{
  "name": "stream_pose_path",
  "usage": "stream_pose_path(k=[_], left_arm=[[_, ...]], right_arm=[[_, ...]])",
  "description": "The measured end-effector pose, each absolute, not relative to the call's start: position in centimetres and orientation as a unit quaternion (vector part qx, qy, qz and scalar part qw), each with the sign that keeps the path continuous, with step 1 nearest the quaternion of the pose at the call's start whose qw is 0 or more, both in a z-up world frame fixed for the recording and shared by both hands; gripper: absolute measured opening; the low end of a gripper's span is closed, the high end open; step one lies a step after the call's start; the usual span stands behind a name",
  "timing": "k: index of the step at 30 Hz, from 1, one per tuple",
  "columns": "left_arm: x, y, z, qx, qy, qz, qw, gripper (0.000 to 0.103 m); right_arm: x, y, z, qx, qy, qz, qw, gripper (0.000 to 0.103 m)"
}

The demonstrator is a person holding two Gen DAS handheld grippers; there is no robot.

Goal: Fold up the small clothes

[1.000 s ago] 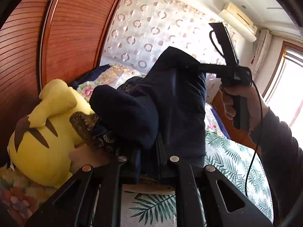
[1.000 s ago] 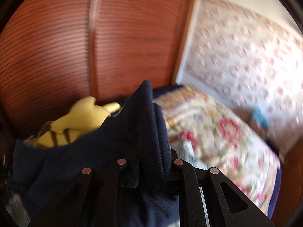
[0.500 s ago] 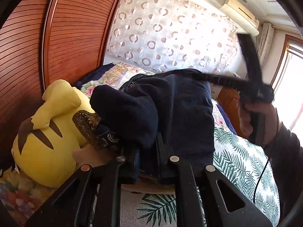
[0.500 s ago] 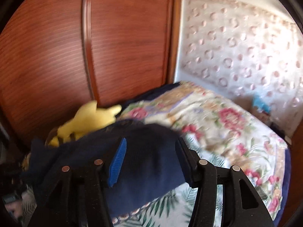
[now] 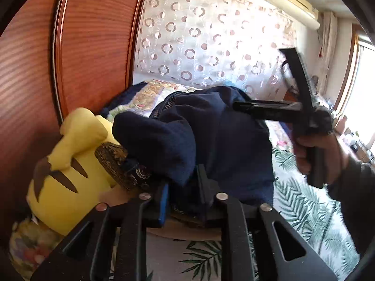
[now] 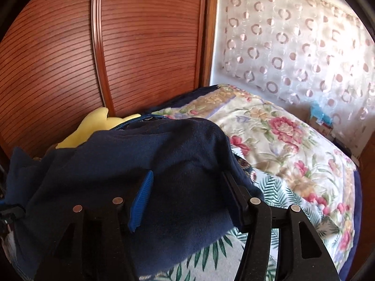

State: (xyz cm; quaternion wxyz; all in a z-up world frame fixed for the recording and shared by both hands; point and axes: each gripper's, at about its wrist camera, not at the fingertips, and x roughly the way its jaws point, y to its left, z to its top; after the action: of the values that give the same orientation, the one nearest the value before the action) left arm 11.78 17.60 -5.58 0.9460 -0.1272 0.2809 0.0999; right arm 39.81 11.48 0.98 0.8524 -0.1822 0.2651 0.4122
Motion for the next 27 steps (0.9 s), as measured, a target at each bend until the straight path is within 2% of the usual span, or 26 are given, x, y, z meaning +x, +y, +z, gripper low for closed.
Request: stream_pose_path(k=[4,6,7,8,10,12,15,27], left_arm=[[10.9,17.0,-5.0,-0.109,0.275,0.103,0.95,0.043],[10.5,16.6,-4.6,-0.096,0.275,0.102,0.951,0.043],[10.2,16.3,-4.4,-0.089,0.275,0.101,0.952,0.047],[9.9,16.0,-4.3,-0.086,0.272,0.098,0.953,0.052],[9.1,15.5,-3.7,-0.081,0.26,0.094,0.957,0.073],[8.3,14.9,-3.1,-0.073,0.251,0.089,0.961,0.08],[7.6,13.9,-2.3,-0.053,0.247,0.092,0.963,0.086],[5.7,9.9,-1.2,-0.029,0.244,0.05,0.968,0.087]], right_arm=[[35.4,8.2,1.7,-0.164,0.256,0.408,0.861,0.06],[33.7,7.0,1.9,-0.161,0.249,0.406,0.864,0.06],[32.8,6.5,1.8,-0.159,0.248,0.405,0.866,0.06],[32.1,6.0,1.9,-0.157,0.247,0.404,0.867,0.06],[30.7,4.8,1.8,-0.153,0.245,0.399,0.87,0.06],[29.3,3.6,2.0,-0.148,0.243,0.396,0.873,0.06],[27.1,1.6,2.2,-0.139,0.24,0.39,0.878,0.06],[17.3,-7.6,2.5,-0.102,0.231,0.354,0.901,0.061]])
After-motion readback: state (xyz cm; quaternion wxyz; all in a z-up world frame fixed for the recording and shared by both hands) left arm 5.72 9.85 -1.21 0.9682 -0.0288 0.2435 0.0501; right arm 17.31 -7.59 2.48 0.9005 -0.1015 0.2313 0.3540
